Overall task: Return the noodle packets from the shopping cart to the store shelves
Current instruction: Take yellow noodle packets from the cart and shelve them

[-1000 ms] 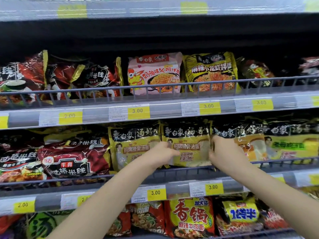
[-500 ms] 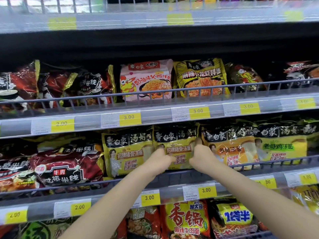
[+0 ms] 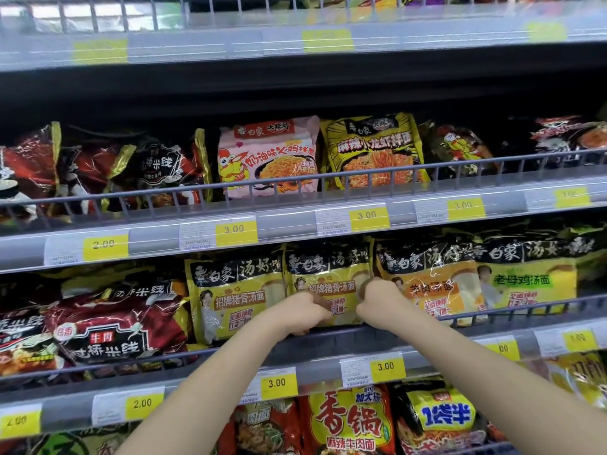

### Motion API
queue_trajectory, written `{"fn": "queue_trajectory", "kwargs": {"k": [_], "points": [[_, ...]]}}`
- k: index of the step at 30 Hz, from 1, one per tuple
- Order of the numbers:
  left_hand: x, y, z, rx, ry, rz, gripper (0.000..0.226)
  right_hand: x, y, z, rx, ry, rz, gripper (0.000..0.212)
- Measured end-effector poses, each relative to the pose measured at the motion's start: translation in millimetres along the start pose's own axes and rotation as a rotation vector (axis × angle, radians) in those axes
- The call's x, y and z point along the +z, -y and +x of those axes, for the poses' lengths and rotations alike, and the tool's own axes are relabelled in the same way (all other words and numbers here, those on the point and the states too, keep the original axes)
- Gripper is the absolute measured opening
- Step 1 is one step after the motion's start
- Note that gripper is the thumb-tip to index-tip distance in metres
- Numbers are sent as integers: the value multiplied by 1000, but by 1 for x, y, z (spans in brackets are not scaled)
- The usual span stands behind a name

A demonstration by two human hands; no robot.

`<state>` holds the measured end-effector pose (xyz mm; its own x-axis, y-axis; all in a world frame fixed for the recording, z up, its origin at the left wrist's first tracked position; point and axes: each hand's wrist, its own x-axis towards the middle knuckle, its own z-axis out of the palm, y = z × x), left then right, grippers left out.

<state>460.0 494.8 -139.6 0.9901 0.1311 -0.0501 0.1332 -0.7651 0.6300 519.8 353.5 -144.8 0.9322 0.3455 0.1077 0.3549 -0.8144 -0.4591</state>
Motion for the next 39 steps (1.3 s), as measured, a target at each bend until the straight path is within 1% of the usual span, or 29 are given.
{"fn": "queue_trajectory", "kwargs": {"k": [2,3,5,6,7,9,11,14,17,19,21,23,24,27,28,30,32,34,35,36,38,39], "points": [[2,-1,0,8,-16,5,36,-3,1,-3,-23,7,12,8],[2,-1,-1,10,-22,11,37,-5,0,-5,-34,18,18,14],[4,-3,-5,12,-24,25,38,-9,-4,-10,-44,36,52,40],[5,-4,-7,15,-26,42,37,-10,-7,-13,-52,41,74,46],[7,-6,-8,19,-28,60,33,-12,-11,-17,-62,33,99,48],[9,-16,-13,49,-77,63,28,-19,-23,-27,-80,-48,120,39],[12,-31,-17,108,-172,-2,29,-29,-38,-39,-81,-164,121,30],[19,-61,-24,138,-206,-122,29,-50,-63,-56,-46,-274,150,28],[33,-84,-24,112,-168,-132,39,-70,-88,-64,22,-310,108,35],[42,-95,-22,87,-146,-126,38,-79,-102,-65,34,-307,86,33],[50,-103,-15,44,-138,-199,34,-87,-114,-63,50,-293,105,35],[58,-109,-6,-17,-172,-299,53,-91,-127,-57,74,-280,132,46],[62,-112,-2,-41,-196,-323,59,-92,-133,-54,73,-264,140,52],[74,-117,12,-77,-254,-341,63,-90,-145,-43,55,-184,162,65],[76,-118,14,-87,-282,-342,63,-89,-146,-41,38,-157,177,65],[79,-120,20,-94,-320,-406,62,-86,-147,-37,-6,-132,212,56],[80,-120,25,-105,-366,-466,60,-84,-150,-35,-53,-114,245,44],[81,-119,26,-110,-419,-453,56,-83,-155,-32,-95,-91,268,33],[81,-117,26,-110,-441,-452,52,-83,-159,-31,-116,-89,263,31],[82,-116,23,-109,-461,-465,43,-84,-162,-30,-131,-89,250,34],[82,-115,20,-120,-487,-480,11,-87,-168,-26,-137,-93,229,34],[82,-115,17,-137,-488,-461,10,-88,-170,-24,-128,-98,222,29]]}}
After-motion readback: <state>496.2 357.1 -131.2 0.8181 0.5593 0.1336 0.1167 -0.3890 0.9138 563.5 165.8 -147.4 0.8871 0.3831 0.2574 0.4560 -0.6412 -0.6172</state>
